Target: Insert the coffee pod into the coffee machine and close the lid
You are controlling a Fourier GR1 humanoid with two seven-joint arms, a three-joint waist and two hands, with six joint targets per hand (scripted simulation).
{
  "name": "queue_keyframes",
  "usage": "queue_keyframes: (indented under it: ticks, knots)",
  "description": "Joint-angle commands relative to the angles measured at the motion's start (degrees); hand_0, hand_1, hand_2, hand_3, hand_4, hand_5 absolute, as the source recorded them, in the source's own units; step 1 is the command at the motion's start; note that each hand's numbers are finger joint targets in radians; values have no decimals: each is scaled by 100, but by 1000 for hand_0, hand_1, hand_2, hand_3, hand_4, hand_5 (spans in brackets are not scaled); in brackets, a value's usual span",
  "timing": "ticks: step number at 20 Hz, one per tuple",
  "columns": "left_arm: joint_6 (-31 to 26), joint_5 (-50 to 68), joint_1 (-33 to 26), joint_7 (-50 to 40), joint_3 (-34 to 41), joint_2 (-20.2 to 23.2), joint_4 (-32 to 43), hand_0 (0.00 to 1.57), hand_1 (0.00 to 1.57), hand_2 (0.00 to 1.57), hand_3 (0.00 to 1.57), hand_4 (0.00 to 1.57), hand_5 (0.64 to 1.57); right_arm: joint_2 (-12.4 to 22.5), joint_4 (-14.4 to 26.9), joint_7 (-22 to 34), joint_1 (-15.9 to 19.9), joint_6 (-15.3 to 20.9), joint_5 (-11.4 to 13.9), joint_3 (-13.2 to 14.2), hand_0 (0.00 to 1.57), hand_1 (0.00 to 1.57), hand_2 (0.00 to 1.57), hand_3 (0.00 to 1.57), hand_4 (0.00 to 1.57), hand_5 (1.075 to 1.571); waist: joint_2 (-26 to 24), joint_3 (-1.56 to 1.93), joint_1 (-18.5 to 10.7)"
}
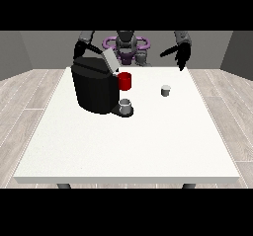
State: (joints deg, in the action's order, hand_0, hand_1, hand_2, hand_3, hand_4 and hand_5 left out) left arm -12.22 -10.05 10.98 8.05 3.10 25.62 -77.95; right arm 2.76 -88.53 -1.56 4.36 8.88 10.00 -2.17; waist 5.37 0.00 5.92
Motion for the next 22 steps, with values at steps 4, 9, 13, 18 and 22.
queue_keyframes:
  ticks: [4,9,13,18,22]
  knots:
    - [-364,-413,752,129,187,626,1004,0,0,0,0,0,1571,-148,19,58,319,-39,-151,11,0,0,0,0,0,1571,500,-1,277]
    - [-301,-893,1209,45,-28,618,1566,0,0,0,0,0,1571,-240,103,406,408,118,307,-327,0,0,0,0,0,1571,674,-2,409]
    - [111,-1277,1404,426,-41,494,2229,0,0,0,0,0,1571,-272,116,147,560,79,69,-348,0,0,0,0,0,1571,1025,-2,465]
    - [312,-1718,1832,22,-298,184,2351,0,0,423,0,0,1571,-272,865,-125,889,274,16,-88,0,0,0,0,0,1571,989,2,237]
    - [923,-2057,1947,581,-250,135,2769,946,946,967,665,0,1571,93,759,404,1376,-173,-260,276,0,0,0,0,0,1571,1112,-1,213]
